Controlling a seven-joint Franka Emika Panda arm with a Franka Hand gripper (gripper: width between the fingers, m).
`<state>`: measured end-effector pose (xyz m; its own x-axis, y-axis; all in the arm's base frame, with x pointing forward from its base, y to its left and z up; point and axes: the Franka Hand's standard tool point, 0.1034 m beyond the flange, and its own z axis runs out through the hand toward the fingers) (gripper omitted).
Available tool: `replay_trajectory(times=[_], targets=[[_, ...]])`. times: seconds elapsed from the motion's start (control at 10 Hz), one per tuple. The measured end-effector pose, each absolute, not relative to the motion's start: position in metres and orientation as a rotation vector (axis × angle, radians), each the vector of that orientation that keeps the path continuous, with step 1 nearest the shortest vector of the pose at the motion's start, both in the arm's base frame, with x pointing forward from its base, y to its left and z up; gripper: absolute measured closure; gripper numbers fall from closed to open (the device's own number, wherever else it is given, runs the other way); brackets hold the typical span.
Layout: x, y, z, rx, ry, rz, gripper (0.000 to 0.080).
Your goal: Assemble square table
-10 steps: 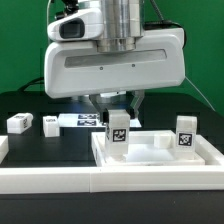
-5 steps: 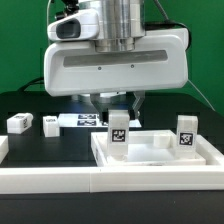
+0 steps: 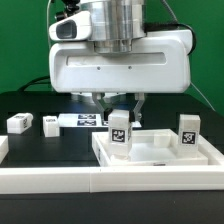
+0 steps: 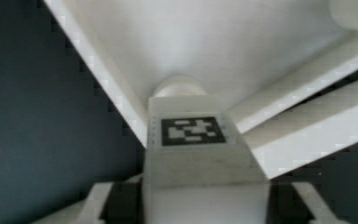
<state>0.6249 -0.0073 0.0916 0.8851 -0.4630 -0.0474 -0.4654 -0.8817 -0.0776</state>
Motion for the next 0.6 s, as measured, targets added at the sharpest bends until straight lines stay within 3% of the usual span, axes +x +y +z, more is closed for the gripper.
replay_trajectory(times=[0.6], targets=[[0.6250, -0.0024, 0.0902, -2.650, 1.464, 0.038, 0.0509]])
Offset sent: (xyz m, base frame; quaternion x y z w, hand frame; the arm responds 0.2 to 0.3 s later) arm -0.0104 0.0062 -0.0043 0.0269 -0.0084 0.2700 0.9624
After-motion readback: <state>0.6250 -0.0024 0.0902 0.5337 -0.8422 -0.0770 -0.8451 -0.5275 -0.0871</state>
